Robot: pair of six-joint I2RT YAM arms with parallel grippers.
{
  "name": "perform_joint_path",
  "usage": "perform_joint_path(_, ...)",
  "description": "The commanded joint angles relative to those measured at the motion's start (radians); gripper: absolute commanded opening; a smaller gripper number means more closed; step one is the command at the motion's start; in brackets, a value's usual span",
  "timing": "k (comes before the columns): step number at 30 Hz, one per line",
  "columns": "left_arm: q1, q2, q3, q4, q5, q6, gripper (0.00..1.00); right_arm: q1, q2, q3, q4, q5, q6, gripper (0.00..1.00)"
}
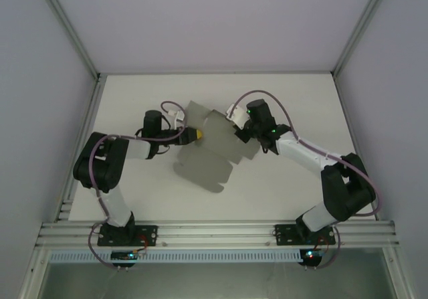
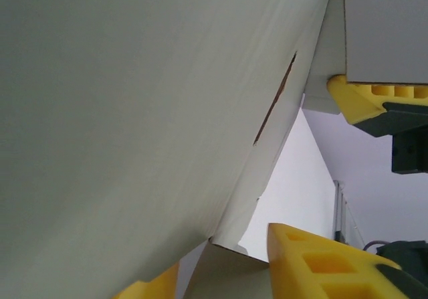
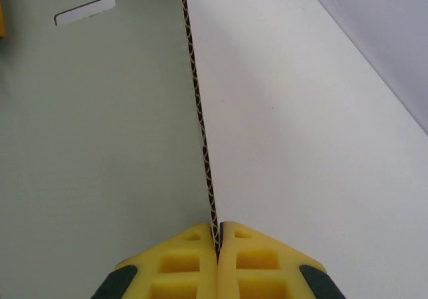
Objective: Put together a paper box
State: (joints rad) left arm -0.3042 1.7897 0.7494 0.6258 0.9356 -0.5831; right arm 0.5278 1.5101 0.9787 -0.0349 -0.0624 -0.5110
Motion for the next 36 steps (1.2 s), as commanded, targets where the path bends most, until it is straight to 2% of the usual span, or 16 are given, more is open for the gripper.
perform_joint_path(1,-0.027,0.012,0.003,-0.111,0.074,0.113,0.43,0.006,-0.043,0.007,0.054,-0.107,0.04,0.0)
perform_joint_path(4,-0.004,-0.019,-0.013,-0.159,0.038,0.13,0.51,0.003,-0.046,0.009,0.046,-0.101,0.04,0.0)
perform_joint_path(6,0.029,-0.061,-0.031,-0.155,0.018,0.117,0.63,-0.002,-0.051,0.012,0.036,-0.104,0.04,0.0)
perform_joint_path(8,0.063,-0.113,-0.045,-0.154,-0.013,0.097,0.63,-0.007,-0.054,0.012,0.027,-0.115,0.04,0.0)
perform_joint_path(13,0.103,-0.242,-0.043,-0.273,-0.141,0.144,0.83,-0.008,-0.055,0.008,0.008,-0.114,0.04,0.0)
perform_joint_path(18,0.142,-0.306,-0.061,-0.362,-0.232,0.178,0.94,-0.014,-0.053,0.003,0.005,-0.126,0.04,0.0)
perform_joint_path(23,0.171,-0.286,-0.082,-0.342,-0.187,0.164,0.96,-0.012,-0.047,0.009,0.005,-0.136,0.04,0.0)
perform_joint_path(24,0.171,-0.272,-0.078,-0.34,-0.173,0.16,0.94,-0.012,-0.045,0.01,0.005,-0.137,0.04,0.0)
perform_joint_path(28,0.179,-0.249,-0.086,-0.309,-0.192,0.129,0.93,-0.012,-0.041,0.013,0.001,-0.137,0.041,0.0)
perform_joint_path(32,0.181,-0.218,-0.078,-0.283,-0.129,0.124,0.92,-0.013,-0.039,0.009,0.0,-0.138,0.042,0.0)
perform_joint_path(36,0.201,-0.254,-0.091,-0.297,-0.206,0.107,0.94,-0.012,-0.04,0.014,-0.01,-0.134,0.043,0.0)
